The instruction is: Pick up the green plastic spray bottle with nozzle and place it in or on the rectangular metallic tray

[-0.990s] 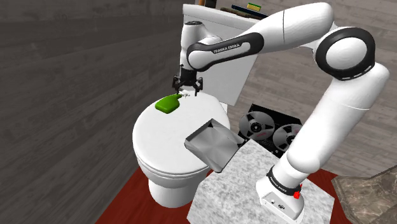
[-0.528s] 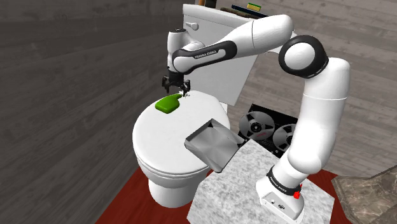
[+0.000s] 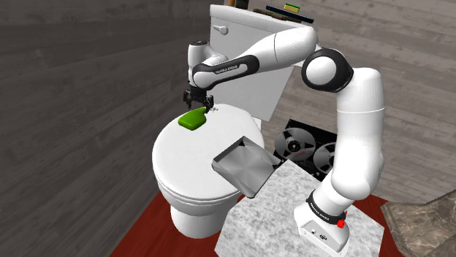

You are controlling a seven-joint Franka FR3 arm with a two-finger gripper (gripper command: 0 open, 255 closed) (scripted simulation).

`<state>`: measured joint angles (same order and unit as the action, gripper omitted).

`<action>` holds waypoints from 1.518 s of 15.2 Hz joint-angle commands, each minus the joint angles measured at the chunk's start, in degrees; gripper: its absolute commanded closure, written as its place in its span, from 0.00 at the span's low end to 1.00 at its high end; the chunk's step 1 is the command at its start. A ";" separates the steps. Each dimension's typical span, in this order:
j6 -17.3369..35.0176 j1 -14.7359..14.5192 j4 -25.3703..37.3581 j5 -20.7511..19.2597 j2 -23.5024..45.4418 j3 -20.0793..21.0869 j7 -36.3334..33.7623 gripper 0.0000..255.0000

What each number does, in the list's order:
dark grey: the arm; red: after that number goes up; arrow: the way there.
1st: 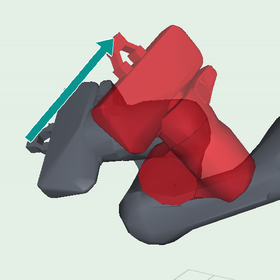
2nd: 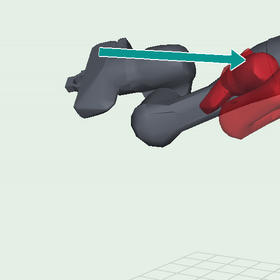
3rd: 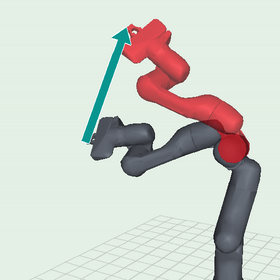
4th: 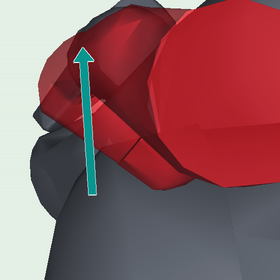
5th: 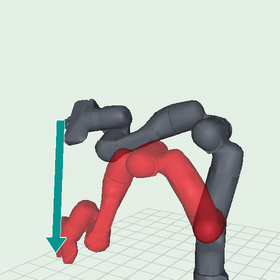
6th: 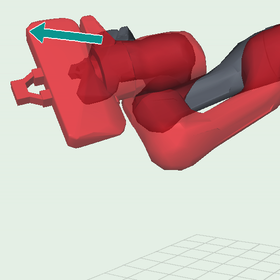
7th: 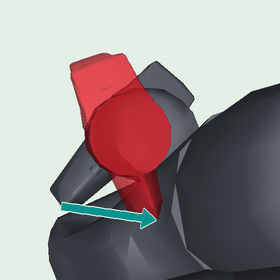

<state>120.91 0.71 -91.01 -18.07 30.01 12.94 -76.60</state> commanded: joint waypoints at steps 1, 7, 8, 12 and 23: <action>1.26 0.08 -0.76 -0.26 0.49 -0.17 -0.22 0.00; 2.14 0.11 -1.06 -0.48 1.09 -0.31 -0.35 0.00; 2.14 0.11 -1.06 -0.48 1.09 -0.31 -0.35 0.00; 2.14 0.11 -1.05 -0.48 1.09 -0.31 -0.35 1.00; 0.42 0.20 -0.32 -0.03 0.04 -0.08 0.14 1.00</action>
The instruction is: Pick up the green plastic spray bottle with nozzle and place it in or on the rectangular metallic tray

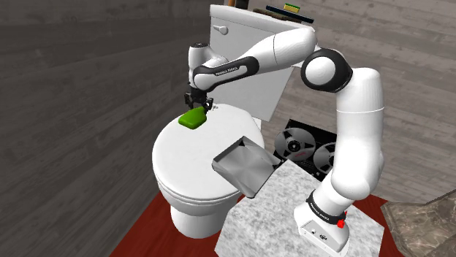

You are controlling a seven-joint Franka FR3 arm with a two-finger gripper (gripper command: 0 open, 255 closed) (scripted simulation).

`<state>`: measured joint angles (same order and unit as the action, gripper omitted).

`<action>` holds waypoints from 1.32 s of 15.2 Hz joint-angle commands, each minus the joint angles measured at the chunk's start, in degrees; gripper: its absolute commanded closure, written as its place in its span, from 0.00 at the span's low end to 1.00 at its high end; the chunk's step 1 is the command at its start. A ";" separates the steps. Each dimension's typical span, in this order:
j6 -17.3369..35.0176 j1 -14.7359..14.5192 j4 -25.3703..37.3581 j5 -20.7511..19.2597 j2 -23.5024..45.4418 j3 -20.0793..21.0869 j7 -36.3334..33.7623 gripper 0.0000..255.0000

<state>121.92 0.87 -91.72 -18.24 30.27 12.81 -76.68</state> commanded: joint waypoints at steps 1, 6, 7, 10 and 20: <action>-1.18 0.07 0.67 0.28 -0.55 0.13 0.38 1.00; -4.18 0.17 2.26 0.97 -2.05 0.45 1.18 1.00; -4.79 0.18 2.63 1.10 -2.32 0.51 1.33 1.00; -6.67 0.19 3.82 1.47 -3.07 0.67 1.79 1.00; -13.30 0.06 8.86 2.44 -4.84 1.08 3.26 1.00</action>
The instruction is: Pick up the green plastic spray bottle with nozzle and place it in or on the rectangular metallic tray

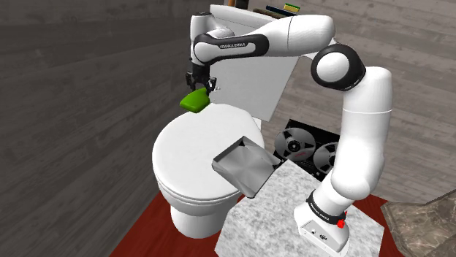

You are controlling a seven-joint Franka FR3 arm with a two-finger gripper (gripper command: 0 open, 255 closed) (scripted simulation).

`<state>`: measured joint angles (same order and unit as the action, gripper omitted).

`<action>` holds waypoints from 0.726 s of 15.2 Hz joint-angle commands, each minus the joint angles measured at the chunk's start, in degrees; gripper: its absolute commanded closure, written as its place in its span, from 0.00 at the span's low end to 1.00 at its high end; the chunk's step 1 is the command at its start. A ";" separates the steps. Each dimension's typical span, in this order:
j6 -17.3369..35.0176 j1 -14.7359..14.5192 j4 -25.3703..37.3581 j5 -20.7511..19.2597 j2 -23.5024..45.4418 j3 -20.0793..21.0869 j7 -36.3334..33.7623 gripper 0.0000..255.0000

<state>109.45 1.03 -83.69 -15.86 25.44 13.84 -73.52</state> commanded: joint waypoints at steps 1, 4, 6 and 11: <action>-0.89 -0.10 0.86 0.07 -0.03 0.05 0.11 1.00; 2.67 0.64 -10.15 1.24 -7.48 0.81 -1.06 1.00; 4.57 0.93 -16.62 2.14 -12.11 1.28 -1.64 1.00; 8.02 0.94 -30.76 4.86 -23.10 2.33 -2.60 1.00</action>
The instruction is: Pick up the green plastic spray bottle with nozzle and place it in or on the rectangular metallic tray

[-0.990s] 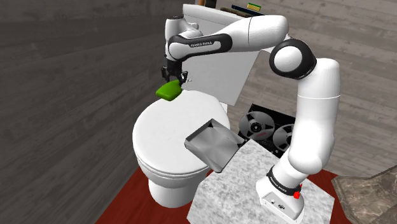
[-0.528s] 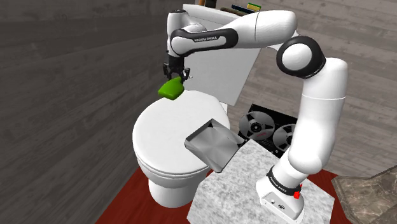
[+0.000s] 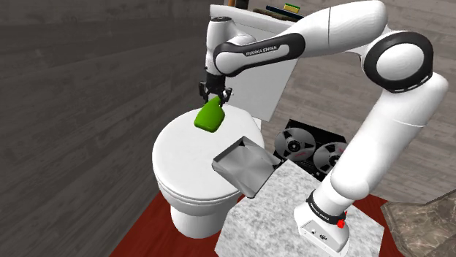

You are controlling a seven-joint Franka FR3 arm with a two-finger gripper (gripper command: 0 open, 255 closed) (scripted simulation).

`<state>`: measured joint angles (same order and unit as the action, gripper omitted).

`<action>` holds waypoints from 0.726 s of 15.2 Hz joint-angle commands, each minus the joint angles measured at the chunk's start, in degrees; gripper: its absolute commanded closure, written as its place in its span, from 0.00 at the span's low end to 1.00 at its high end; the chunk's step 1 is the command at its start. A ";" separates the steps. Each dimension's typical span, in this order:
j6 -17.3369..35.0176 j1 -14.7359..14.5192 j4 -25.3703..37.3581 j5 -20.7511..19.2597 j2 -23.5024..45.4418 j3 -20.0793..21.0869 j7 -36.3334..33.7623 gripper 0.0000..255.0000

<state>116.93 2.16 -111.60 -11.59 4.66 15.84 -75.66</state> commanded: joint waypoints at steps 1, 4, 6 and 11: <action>1.03 -0.32 -5.42 1.21 -4.47 0.52 -0.57 1.00; 2.08 -0.96 -12.65 3.21 -10.89 1.04 -0.86 1.00; 2.43 -1.64 -17.15 4.64 -15.18 1.33 -1.01 1.00; 1.98 -4.24 -27.32 8.44 -26.04 1.99 -1.53 1.00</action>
<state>119.63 -1.51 -136.92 -4.11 -18.56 17.89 -77.40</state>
